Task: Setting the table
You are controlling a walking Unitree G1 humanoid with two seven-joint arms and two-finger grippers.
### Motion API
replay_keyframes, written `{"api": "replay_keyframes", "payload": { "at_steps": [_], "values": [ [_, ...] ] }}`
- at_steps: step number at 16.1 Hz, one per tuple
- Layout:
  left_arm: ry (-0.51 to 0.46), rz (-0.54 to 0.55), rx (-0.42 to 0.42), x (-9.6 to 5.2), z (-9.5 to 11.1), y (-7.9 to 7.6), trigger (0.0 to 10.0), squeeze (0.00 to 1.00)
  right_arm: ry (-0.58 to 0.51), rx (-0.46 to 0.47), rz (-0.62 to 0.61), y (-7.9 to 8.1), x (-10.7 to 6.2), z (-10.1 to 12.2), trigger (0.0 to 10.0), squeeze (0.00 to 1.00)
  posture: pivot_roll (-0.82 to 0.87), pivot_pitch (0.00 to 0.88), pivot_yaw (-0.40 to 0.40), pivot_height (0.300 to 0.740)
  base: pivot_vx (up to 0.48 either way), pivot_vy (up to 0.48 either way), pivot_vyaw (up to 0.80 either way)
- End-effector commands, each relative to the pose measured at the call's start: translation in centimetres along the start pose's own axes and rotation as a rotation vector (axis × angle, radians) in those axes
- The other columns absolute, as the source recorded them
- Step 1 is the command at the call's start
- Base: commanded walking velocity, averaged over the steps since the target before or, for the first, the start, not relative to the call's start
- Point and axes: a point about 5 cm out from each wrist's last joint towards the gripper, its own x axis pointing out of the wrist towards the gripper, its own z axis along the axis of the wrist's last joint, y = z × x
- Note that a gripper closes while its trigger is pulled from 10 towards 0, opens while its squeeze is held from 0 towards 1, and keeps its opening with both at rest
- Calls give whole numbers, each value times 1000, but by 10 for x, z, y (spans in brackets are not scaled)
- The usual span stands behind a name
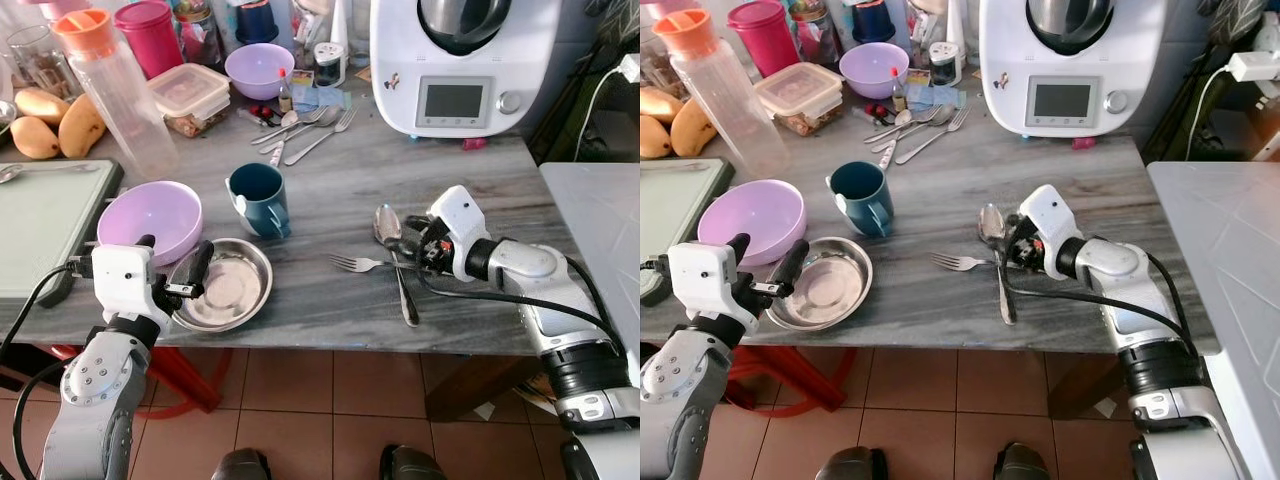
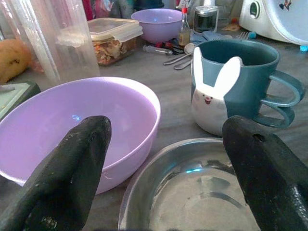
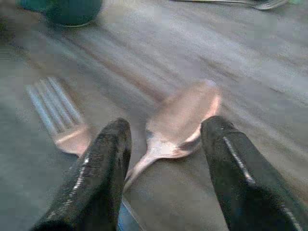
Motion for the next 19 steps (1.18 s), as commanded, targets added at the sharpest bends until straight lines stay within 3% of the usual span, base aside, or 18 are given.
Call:
{"api": "replay_keyframes", "payload": {
  "at_steps": [1, 7, 8, 10, 12, 13, 14, 15, 19],
  "values": [
    [16, 2, 11, -2, -3, 0, 10000, 0, 7, -4, 87, 4, 3, 2, 10000, 1000, 70, 86, 62, 740, 0, 0, 0],
    [20, 5, 15, -2, -3, 0, 10000, 0, 73, 21, 288, 6, 5, -5, 10000, 1000, 77, 96, 53, 740, 0, 0, 0],
    [22, 5, 13, -3, -3, 0, 10000, 0, 98, 9, 302, 5, 4, -8, 10000, 667, 76, 96, 52, 740, 0, 0, 0],
    [22, 6, 13, -2, -3, 0, 10000, 0, 97, 14, 328, 5, 4, -7, 10000, 427, 75, 94, 51, 740, 0, 0, 0],
    [22, 8, 13, -1, -3, 0, 10000, 0, 104, 15, 352, 5, 3, -8, 10000, 0, 74, 92, 52, 740, 0, 0, 0],
    [23, 7, 14, -1, -4, 0, 10000, 0, 118, 22, 365, 4, 3, -11, 10000, 0, 73, 92, 53, 740, 0, 0, 0],
    [23, 4, 14, 0, -4, -1, 10000, 0, 138, 27, 387, 3, 3, -15, 4157, 0, 70, 92, 55, 740, 0, 0, 0],
    [24, 3, 13, 0, -4, -1, 10000, 0, 147, 33, 397, 2, 4, -16, 0, 0, 70, 92, 55, 740, 0, 0, 0],
    [27, 6, 14, -1, -5, -1, 10000, 0, 225, 76, 479, 3, 1, -29, 0, 0, 73, 92, 49, 740, 0, 0, 0]
  ]
}}
